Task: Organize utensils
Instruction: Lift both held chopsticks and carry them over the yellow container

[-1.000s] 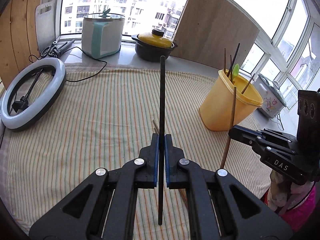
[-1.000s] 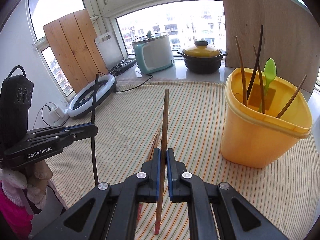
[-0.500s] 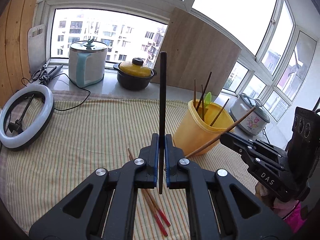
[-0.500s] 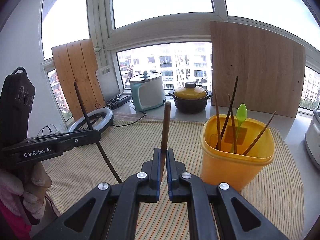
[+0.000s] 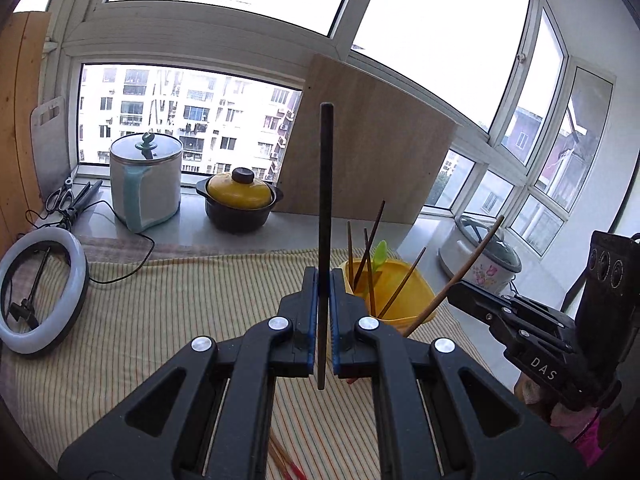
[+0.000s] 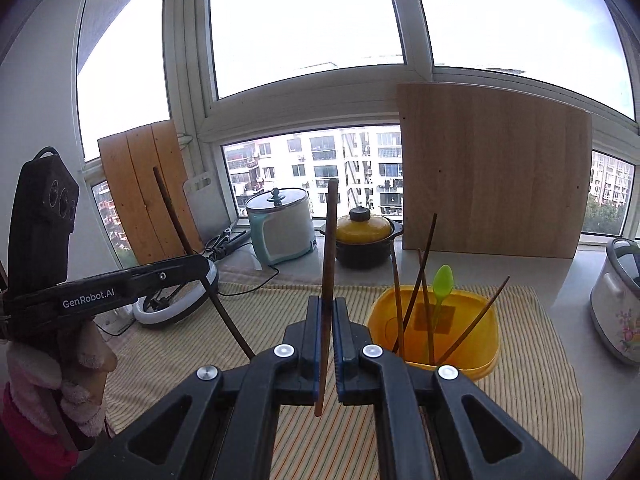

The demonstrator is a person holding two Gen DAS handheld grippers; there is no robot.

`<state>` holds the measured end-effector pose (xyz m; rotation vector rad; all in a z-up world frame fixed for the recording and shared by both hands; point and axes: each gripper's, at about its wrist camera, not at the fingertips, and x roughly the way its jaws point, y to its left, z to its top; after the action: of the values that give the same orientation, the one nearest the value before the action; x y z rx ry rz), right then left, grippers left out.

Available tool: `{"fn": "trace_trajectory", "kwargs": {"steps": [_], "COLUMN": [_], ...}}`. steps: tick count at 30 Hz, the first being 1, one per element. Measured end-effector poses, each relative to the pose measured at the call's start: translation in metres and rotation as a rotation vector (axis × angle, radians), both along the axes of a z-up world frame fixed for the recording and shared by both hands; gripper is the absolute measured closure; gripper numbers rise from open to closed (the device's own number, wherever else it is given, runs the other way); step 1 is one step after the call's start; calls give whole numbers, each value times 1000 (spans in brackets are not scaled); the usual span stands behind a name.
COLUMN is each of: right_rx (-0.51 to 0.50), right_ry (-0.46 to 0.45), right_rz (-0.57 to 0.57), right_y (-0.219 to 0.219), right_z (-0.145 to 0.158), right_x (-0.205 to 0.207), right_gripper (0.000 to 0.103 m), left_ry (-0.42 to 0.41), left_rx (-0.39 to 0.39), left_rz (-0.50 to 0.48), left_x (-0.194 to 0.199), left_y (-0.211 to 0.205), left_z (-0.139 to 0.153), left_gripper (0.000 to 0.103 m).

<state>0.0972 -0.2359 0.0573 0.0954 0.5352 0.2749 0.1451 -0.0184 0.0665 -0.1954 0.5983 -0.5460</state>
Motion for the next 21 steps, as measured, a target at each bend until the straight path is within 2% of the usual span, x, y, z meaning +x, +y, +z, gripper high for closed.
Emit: {"fn": "trace_trajectory", "kwargs": {"steps": [9,21], "right_rx": [-10,-20], "right_ry": [-65,-99], "right_rz": [-40,-127], "right_y": [-22,-57], "right_z": [33,52], "right_x": [6,23], "right_gripper": [101,101], "left_ry": [-76,-91], "left_rx": [-1,-25], "left_rz": [-31,-55], "left_x": [13,38], "left_y": [-26,-61], "left_z": [35,47], "left_gripper": [100,100]}}
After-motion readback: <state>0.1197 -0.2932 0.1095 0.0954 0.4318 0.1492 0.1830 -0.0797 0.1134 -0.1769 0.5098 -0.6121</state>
